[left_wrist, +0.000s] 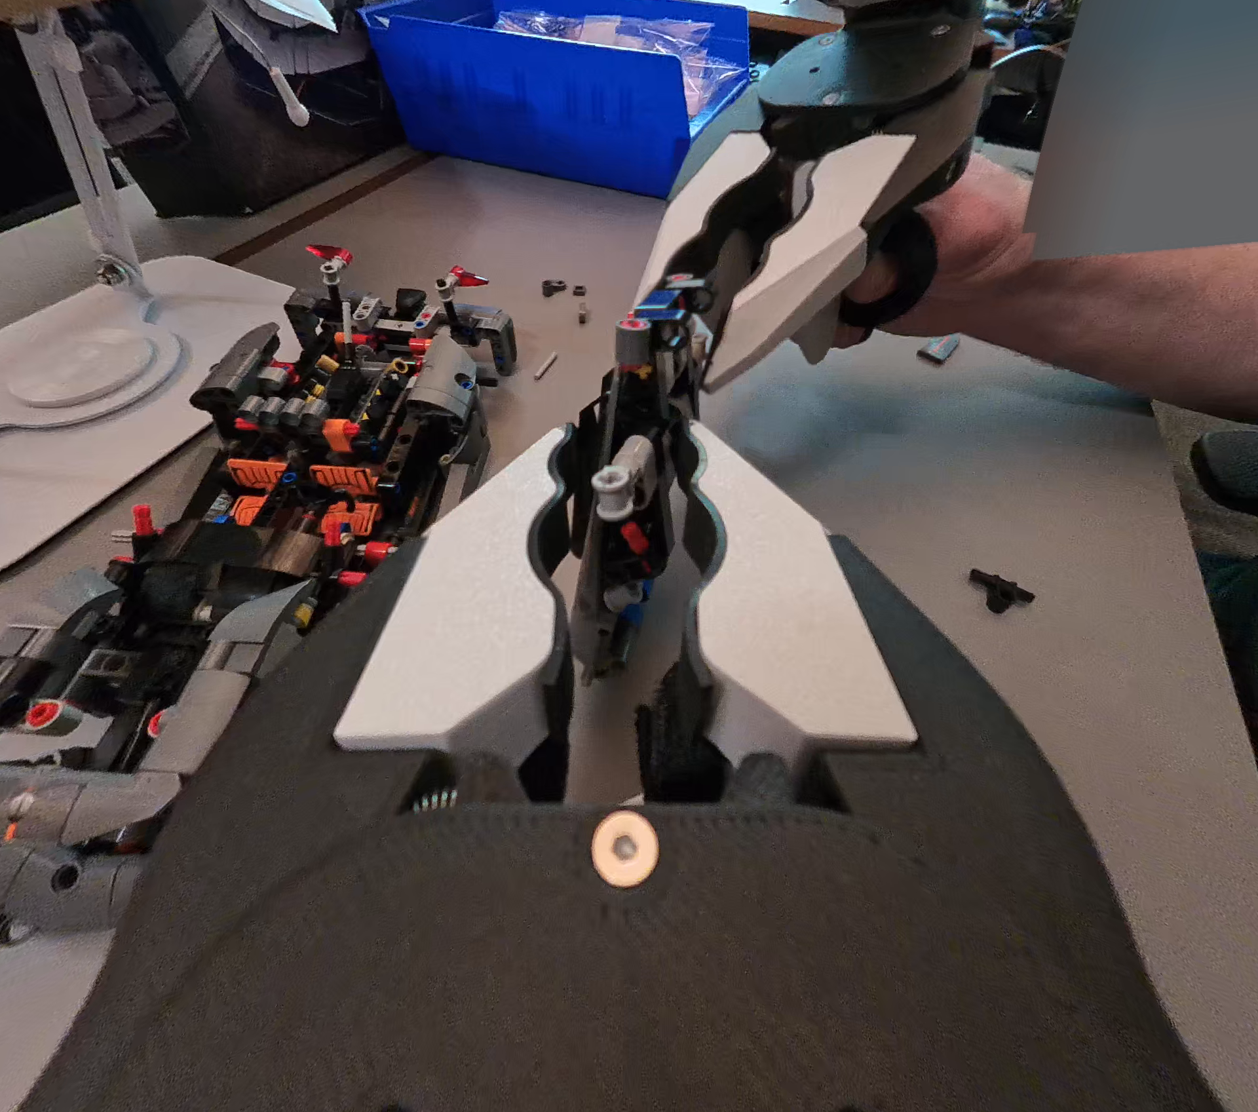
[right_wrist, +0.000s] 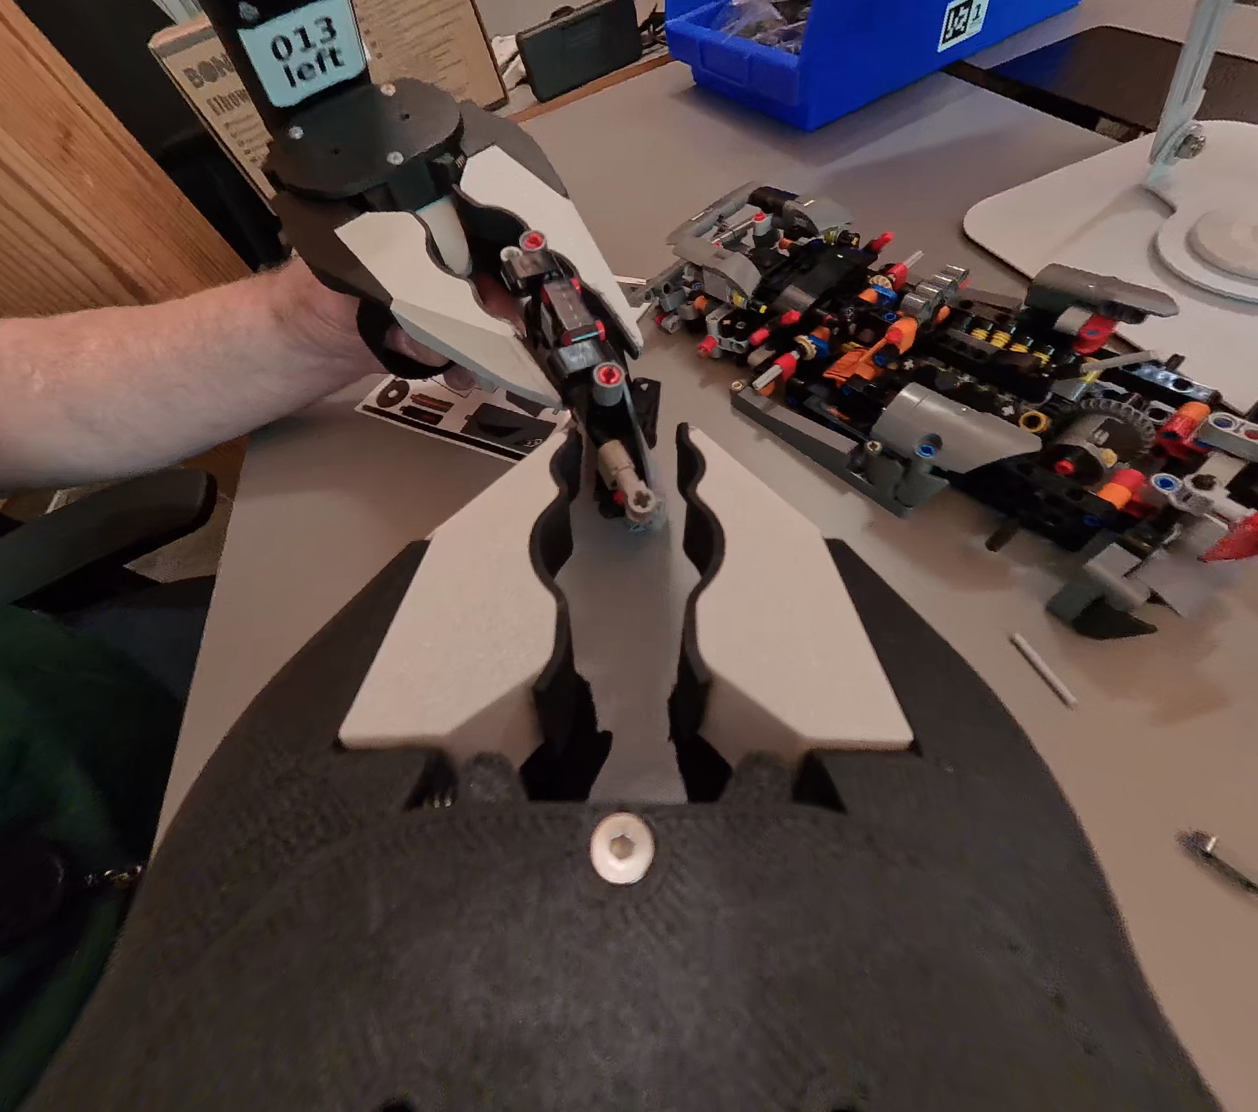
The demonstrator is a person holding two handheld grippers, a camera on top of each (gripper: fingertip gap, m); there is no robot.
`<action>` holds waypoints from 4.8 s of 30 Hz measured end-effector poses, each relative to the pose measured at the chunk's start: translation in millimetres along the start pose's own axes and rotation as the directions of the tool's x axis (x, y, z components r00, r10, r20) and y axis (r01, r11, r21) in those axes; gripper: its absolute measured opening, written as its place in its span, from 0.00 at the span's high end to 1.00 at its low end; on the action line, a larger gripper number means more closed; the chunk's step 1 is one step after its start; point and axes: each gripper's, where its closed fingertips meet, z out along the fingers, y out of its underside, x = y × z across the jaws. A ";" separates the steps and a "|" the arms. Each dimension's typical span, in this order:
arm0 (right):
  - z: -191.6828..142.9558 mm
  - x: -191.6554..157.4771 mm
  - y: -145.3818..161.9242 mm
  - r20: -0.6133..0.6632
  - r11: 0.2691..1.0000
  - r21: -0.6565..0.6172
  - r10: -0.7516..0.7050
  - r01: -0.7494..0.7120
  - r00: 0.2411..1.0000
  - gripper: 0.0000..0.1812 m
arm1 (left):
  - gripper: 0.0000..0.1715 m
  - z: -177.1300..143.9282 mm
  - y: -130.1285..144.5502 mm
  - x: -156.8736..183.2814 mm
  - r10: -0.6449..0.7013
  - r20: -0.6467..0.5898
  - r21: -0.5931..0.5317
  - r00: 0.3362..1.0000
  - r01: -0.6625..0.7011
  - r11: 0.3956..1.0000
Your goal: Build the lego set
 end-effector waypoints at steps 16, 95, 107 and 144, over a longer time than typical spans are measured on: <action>16.2 8.1 10.3 0.110 0.992 -0.121 0.058 -0.044 0.992 0.91 | 0.75 1.0 8.2 -12.0 -0.048 0.025 -0.005 0.999 0.048 0.999; -36.9 -30.8 -89.6 -0.034 0.962 -0.026 -0.274 0.273 0.961 0.85 | 0.86 -24.8 -106.0 -11.3 -0.181 -0.254 0.507 0.950 0.290 0.811; -23.5 -31.3 -94.3 -0.075 0.942 -0.020 -0.335 0.335 0.939 0.81 | 0.87 -23.6 -129.0 1.0 -0.169 -0.370 0.575 0.913 0.368 0.731; -64.5 -12.3 -111.2 -0.033 0.959 0.093 -0.266 0.268 0.963 0.93 | 0.81 -40.2 -126.2 12.2 -0.030 0.012 0.523 0.999 0.020 0.852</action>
